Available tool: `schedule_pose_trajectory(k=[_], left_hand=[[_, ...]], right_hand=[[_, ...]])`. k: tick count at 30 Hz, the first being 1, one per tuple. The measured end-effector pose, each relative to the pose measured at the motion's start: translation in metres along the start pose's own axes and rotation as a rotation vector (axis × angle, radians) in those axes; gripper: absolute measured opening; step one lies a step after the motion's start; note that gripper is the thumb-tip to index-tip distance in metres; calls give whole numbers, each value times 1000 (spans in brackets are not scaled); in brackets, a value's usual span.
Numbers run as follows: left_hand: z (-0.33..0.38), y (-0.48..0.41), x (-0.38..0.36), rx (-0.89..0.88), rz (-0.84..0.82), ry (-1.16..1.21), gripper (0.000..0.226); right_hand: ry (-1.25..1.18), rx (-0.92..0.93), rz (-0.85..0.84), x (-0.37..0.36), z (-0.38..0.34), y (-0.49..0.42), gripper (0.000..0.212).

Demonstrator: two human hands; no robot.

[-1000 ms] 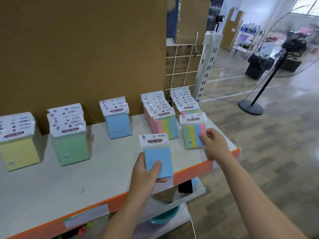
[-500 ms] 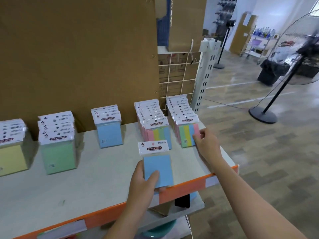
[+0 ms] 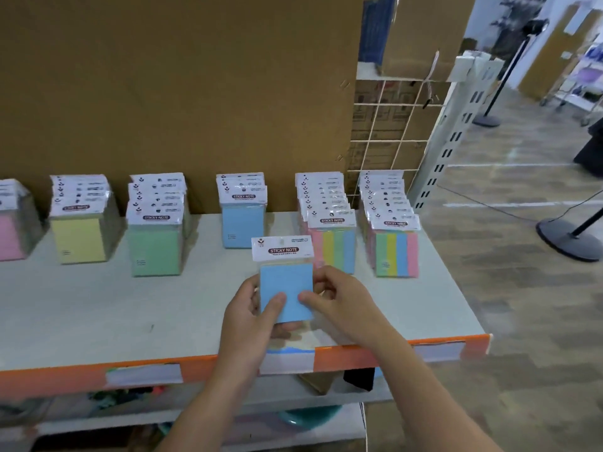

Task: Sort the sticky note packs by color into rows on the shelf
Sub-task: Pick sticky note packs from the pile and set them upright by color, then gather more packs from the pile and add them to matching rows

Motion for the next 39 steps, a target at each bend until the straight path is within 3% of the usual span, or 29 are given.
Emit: schedule_pose_trajectory(k=[2, 7, 12, 14, 19, 24, 28, 31, 34, 39], left_hand=[[7, -4, 23, -47, 46, -67, 18], [14, -11, 97, -123, 204, -322, 26], [8, -8, 135, -113, 204, -390, 24], [7, -7, 139, -112, 163, -396, 24], [8, -8, 140, -84, 32, -395, 23], [12, -5, 144, -42, 0, -312, 22], [16, 5, 158, -34, 37, -236, 18], [19, 18, 180, -30, 113, -172, 18], [18, 40, 209, -21, 210, -128, 20], [-1, 89, 274, 41, 429, 22, 26]], right_hand=[[-5, -11, 33, -13, -4, -18, 22], [-13, -68, 202, -43, -13, -68, 19], [115, -140, 278, -68, -4, -108, 6], [170, -147, 301, -71, 1, -118, 12], [418, -168, 283, -81, 1, -128, 56], [468, -169, 313, -89, -7, -128, 54], [356, -182, 404, -87, -17, -106, 52], [79, -180, 473, -88, -24, -70, 32], [-111, -122, 351, -107, -36, -42, 9], [-199, 15, 161, -154, -63, -20, 13]])
Point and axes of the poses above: each hand's wrist, its own y-axis away from the middle knuckle, its own x-axis out of the back of the hand, z = x × y, the point moved 7 cm from there along -y, towards the middle knuckle, and after that the axes turned 14 degrees about x, right-handed, at the moved point
